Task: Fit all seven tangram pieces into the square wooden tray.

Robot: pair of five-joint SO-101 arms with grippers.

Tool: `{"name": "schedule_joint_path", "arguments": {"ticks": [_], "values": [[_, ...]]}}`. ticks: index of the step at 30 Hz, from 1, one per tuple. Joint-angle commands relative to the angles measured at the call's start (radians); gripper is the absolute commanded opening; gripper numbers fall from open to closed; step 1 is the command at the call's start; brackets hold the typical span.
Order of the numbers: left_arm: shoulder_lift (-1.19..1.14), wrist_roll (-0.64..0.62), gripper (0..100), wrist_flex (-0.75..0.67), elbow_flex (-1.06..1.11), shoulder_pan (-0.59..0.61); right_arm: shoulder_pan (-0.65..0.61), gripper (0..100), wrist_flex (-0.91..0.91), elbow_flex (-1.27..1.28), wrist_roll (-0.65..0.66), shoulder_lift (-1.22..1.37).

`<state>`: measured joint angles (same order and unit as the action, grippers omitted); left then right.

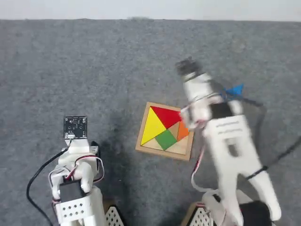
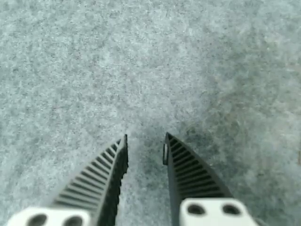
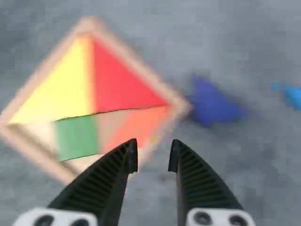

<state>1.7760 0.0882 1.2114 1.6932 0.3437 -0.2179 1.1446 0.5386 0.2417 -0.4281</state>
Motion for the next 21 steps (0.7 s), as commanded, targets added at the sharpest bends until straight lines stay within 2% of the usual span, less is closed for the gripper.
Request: {"name": "schedule_joint_path", "arguments": {"ticks": [1, 5, 12, 14, 21], "values": [[-0.002, 0.011, 12, 0.006, -0.008, 0.003, 0.153, 12.0, 0.081, -0.235, 0.066, 0.119], [-0.002, 0.011, 12, 0.006, -0.008, 0.003, 0.231, 12.0, 0.099, -0.457, 0.020, 0.400], [-0.002, 0.011, 12, 0.006, -0.008, 0.003, 0.348, 12.1, 0.113, -0.899, -0.586, 0.901], [-0.002, 0.011, 12, 0.006, -0.008, 0.003, 0.371, 12.9, 0.151, -1.046, -0.695, 1.012], [-0.002, 0.011, 12, 0.006, -0.008, 0.003, 0.374, 25.5, 0.282, -1.491, -0.720, 1.339]]}}
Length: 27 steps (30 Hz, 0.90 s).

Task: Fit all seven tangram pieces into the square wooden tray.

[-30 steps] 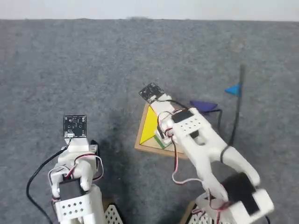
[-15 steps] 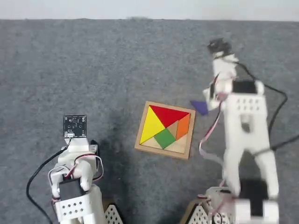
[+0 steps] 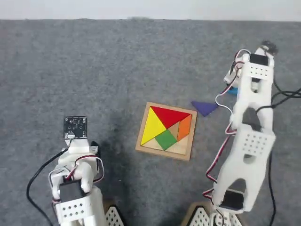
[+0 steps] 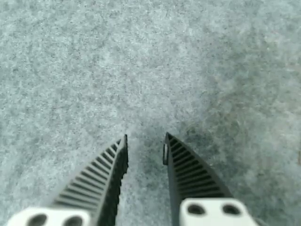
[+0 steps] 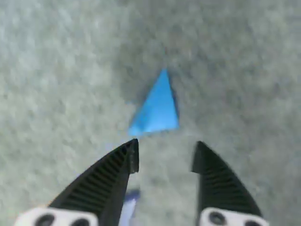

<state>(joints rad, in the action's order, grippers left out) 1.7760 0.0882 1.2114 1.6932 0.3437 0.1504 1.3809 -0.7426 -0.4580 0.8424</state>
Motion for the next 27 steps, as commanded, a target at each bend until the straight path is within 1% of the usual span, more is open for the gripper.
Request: {"name": "schedule_joint_path", "arguments": {"ticks": [1, 6, 13, 16, 18, 22, 27], "values": [[-0.002, 0.011, 12, 0.006, -0.008, 0.003, 0.005, 25.5, 0.061, -0.264, -0.020, 0.110], [-0.002, 0.011, 12, 0.006, -0.008, 0.003, 0.004, 25.1, 0.151, -0.485, -0.015, 0.291], [-0.002, 0.011, 12, 0.006, -0.008, 0.003, 0.007, 9.5, 0.288, -0.772, -0.015, 0.458], [-0.002, 0.011, 12, 0.006, -0.008, 0.003, 0.008, 7.9, 0.346, -0.870, -0.006, 0.496], [-0.002, 0.011, 12, 0.006, -0.008, 0.003, 0.008, 7.9, 0.395, -0.928, 0.043, 0.512], [-0.002, 0.011, 12, 0.006, -0.008, 0.003, 0.021, 7.9, 0.417, -0.922, 0.126, 0.498], [-0.002, 0.011, 12, 0.006, -0.008, 0.003, 0.047, 7.9, 0.421, -0.833, 0.235, 0.450]]}}
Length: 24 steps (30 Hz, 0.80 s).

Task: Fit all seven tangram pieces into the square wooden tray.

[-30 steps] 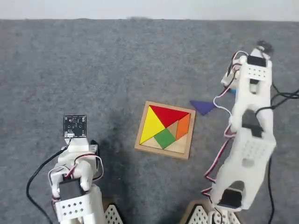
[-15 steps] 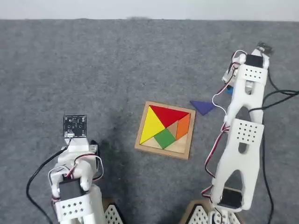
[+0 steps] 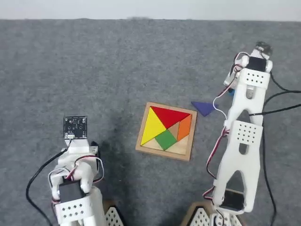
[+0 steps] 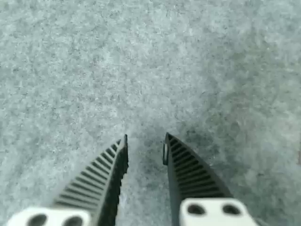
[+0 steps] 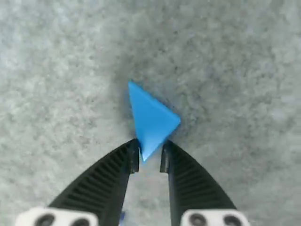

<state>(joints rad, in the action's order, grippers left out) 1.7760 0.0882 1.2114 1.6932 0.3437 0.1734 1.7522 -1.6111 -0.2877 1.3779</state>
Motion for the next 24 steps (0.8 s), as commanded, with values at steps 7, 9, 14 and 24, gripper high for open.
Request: {"name": "schedule_joint_path", "arguments": {"ticks": [7, 9, 14, 24], "values": [[-0.002, 0.011, 12, 0.006, -0.008, 0.003, 0.027, 8.0, 0.048, 0.482, 0.163, -0.328], [-0.002, 0.011, 12, 0.006, -0.008, 0.003, 0.027, 8.0, 0.048, 0.615, 0.184, -0.426], [-0.002, 0.011, 12, 0.006, -0.008, 0.003, 0.022, 8.4, 0.039, 0.764, 0.298, -0.687], [-0.002, 0.011, 12, 0.006, -0.008, 0.003, -0.012, 26.9, -0.265, 0.773, 0.358, -0.711]]}}
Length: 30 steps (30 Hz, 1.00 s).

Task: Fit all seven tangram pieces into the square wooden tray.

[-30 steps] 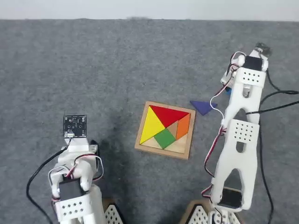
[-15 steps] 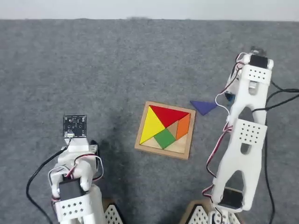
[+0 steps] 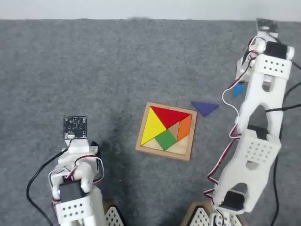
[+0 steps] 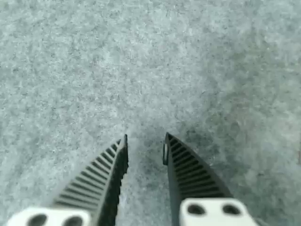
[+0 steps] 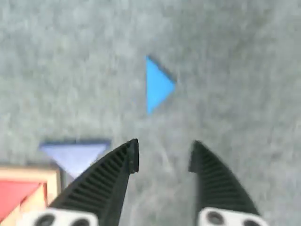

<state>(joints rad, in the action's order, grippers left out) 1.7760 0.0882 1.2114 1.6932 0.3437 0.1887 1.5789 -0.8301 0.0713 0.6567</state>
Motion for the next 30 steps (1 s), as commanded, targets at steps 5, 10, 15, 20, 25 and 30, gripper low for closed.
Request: {"name": "schedule_joint_path", "arguments": {"ticks": [5, 10, 15, 20, 25, 30], "values": [[-0.002, 0.011, 12, 0.006, -0.008, 0.003, -0.056, 27.5, -0.275, -0.009, 0.000, 0.191], [-0.002, 0.011, 12, 0.006, -0.008, 0.003, -0.061, 27.4, -0.375, -0.009, -0.006, 0.294], [-0.002, 0.011, 12, 0.006, -0.008, 0.003, -0.042, 24.7, -0.326, -0.009, 0.000, 0.331], [-0.002, 0.011, 12, 0.006, -0.008, 0.003, -0.038, 9.1, -0.272, -0.009, 0.032, 0.343], [-0.002, 0.011, 12, 0.006, -0.008, 0.003, -0.039, 6.9, -0.262, -0.009, 0.087, 0.348], [-0.002, 0.011, 12, 0.006, -0.008, 0.003, -0.042, 6.8, -0.168, -0.012, 0.091, 0.335]]}}
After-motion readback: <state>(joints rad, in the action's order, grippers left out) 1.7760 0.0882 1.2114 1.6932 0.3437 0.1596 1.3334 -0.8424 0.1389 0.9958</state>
